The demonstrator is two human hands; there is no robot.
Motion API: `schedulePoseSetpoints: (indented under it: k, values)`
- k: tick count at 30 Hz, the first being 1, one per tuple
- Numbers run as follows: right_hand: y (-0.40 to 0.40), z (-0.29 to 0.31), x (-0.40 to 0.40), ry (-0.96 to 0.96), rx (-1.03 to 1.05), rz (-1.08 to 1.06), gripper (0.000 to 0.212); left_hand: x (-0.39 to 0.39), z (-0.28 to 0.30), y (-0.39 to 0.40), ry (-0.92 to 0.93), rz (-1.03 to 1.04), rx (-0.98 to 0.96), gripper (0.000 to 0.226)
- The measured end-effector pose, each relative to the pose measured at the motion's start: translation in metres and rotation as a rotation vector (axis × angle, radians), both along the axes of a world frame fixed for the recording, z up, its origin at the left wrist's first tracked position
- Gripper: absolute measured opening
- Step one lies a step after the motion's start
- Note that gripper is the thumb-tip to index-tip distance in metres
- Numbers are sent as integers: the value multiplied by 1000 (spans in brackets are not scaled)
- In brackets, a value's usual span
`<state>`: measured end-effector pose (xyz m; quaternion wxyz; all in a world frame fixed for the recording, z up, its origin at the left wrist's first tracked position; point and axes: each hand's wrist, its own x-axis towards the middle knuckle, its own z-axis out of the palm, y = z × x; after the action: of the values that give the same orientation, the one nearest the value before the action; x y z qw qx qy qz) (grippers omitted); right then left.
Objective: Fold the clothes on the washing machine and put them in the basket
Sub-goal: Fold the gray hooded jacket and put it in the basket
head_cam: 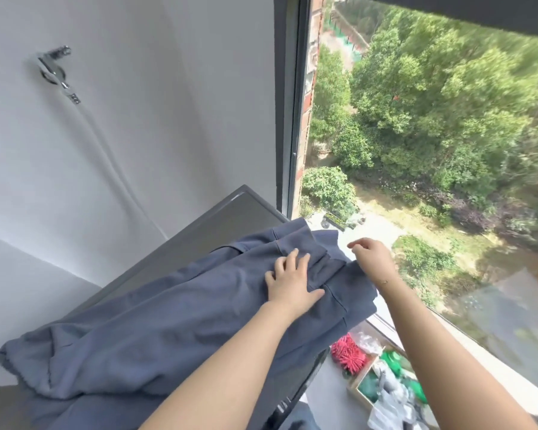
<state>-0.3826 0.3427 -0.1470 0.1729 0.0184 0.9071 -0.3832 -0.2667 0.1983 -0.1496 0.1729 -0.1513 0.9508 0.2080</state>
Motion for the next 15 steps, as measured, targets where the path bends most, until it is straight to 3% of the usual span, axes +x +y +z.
schedulePoseSetpoints:
  k: [4, 6, 9, 13, 15]
  values:
    - [3, -14, 1, -121, -65, 21, 25, -13, -7, 10, 189, 121, -199, 41]
    - [10, -25, -2, -140, -89, 13, 24, -24, -4, 7, 271, 255, -16, 27]
    - [14, -31, -9, -178, -163, 20, 16, -36, 14, -16, 320, 501, 390, 27]
    - [1, -19, -18, -190, -301, 156, 15, -42, 49, -45, 421, 568, 505, 26]
    - [-15, -8, -25, -313, -354, 208, 19, -43, 61, -48, 449, 555, 538, 23]
